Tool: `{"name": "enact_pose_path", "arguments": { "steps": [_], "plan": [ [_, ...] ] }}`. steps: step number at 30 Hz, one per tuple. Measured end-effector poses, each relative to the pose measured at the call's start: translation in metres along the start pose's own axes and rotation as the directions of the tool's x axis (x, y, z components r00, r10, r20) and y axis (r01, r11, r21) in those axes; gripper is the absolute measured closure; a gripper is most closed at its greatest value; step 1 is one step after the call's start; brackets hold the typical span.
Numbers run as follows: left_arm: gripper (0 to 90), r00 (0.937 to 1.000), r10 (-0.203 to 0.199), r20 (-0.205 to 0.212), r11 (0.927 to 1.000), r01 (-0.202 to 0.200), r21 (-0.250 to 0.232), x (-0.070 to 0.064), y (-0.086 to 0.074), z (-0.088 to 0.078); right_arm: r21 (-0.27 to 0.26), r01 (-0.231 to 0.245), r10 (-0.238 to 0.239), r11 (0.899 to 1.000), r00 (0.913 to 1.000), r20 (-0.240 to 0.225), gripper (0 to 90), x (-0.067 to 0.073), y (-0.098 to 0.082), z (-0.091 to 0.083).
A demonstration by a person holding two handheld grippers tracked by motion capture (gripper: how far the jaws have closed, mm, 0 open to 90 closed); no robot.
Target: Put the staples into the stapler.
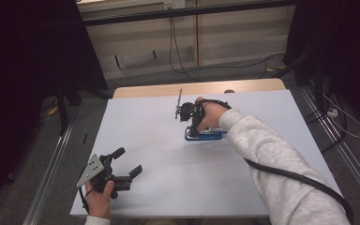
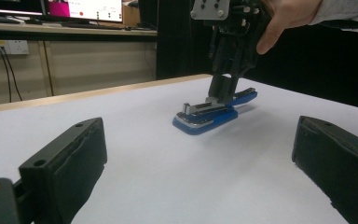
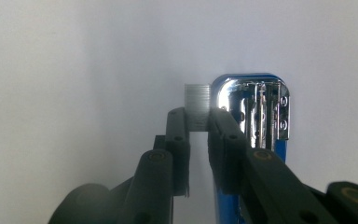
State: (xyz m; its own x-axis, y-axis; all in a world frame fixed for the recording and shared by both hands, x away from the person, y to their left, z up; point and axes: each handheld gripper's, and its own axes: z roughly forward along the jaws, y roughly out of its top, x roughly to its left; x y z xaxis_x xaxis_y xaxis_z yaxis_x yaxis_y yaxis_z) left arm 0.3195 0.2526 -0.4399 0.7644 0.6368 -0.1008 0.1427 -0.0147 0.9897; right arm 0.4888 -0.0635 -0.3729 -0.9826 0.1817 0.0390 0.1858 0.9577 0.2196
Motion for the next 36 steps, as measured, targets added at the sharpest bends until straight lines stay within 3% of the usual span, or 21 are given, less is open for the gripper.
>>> {"name": "enact_pose_path", "arguments": {
  "steps": [2, 4, 8, 14, 16, 20, 29, 32, 36],
  "plan": [
    [3.0, 0.9999, 0.010, 0.004, 0.9999, -0.010, 0.004, 0.000, 0.000, -0.001, -0.002, -0.005, 0.005, 1.000, 1.0000, -0.004, 78.9, -0.001, 0.000, 0.000],
    [3.0, 0.9999, -0.007, 0.011, 0.9999, 0.007, 0.009, -0.001, 0.000, -0.001, -0.001, -0.008, 0.008, 1.000, 1.0000, 0.000, 78.9, -0.002, 0.000, 0.000],
    [3.1, 0.9998, 0.015, 0.008, 0.9998, -0.016, 0.008, 0.000, 0.001, -0.001, -0.007, -0.011, 0.011, 1.000, 0.9999, 0.002, 78.9, -0.003, 0.002, -0.001],
    [3.4, 0.9999, 0.004, 0.011, 0.9999, -0.004, 0.012, -0.002, 0.000, 0.000, -0.013, -0.017, 0.018, 1.000, 0.9998, 0.008, 78.9, -0.007, 0.003, -0.003],
    [3.4, 0.9997, 0.026, 0.003, 0.9996, -0.026, 0.014, -0.001, 0.001, -0.001, -0.012, -0.018, 0.018, 1.000, 0.9998, 0.012, 78.9, -0.011, 0.003, -0.003],
    [3.4, 0.9999, 0.005, 0.014, 1.0000, -0.005, 0.008, -0.002, 0.001, 0.000, -0.018, -0.028, 0.028, 0.999, 0.9995, 0.016, 78.9, -0.014, 0.004, -0.004],
    [3.6, 0.9995, 0.027, 0.014, 0.9994, -0.028, 0.020, -0.002, 0.001, 0.001, -0.017, -0.036, 0.036, 0.999, 0.9990, 0.025, 78.9, -0.026, 0.007, -0.003],
    [3.6, 0.9997, 0.012, 0.022, 0.9996, -0.013, 0.024, -0.003, 0.000, 0.002, -0.012, -0.030, 0.030, 0.999, 0.9989, 0.034, 78.9, -0.029, 0.006, -0.002],
    [3.7, 0.9994, 0.033, 0.014, 0.9992, -0.033, 0.023, -0.002, 0.001, 0.001, -0.011, -0.036, 0.036, 0.999, 0.9988, 0.032, 78.9, -0.032, 0.005, 0.000]
  ]
}}
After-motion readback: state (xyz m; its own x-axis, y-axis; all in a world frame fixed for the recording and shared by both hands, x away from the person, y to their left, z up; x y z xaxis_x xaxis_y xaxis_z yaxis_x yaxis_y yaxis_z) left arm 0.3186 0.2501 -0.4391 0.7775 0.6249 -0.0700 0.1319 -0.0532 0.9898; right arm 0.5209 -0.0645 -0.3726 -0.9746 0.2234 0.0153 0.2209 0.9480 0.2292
